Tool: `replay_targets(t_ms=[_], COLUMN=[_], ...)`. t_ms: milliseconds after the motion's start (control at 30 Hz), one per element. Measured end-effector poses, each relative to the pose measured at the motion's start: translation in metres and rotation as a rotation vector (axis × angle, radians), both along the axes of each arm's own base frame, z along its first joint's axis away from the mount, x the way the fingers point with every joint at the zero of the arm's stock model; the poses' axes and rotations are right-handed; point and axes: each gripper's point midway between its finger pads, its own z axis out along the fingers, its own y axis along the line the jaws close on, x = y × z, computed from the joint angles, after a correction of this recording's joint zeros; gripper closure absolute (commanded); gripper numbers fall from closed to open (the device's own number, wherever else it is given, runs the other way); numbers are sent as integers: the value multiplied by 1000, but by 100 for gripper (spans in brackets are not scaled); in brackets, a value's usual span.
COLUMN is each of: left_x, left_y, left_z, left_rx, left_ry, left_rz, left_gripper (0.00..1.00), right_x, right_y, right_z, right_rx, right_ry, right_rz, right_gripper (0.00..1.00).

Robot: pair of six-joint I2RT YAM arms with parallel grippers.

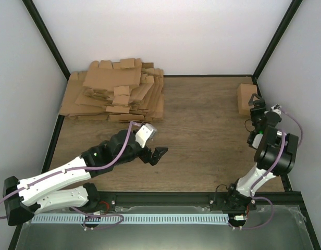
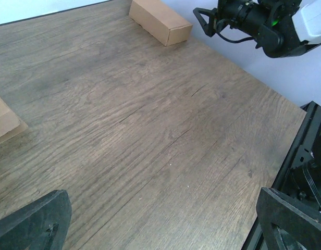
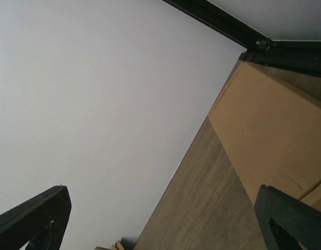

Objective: Fold the paper box

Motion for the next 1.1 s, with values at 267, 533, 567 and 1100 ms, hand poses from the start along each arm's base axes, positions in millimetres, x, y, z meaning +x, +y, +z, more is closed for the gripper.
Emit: replay_targets(t_ms=[267,533,567,1100], left_x=[-2,1,1,6], left_y=[3,2,3,-2], left_z=[1,-6,-8,-12], left_rx=[0,25,29,63], left_ry=[2,22,25,33], left_rz=[2,12,13,14], left_gripper=[0,0,0,0], right_x=[16,70,78,112], right_y=[38,93,88,48], right_z=[-2,-27,-34,-124], right_rx=[-247,-528,-550,-783], right_ry=[173,361,399,946], right_rz=[100,249,247,123], right_gripper=[57,99,99,99])
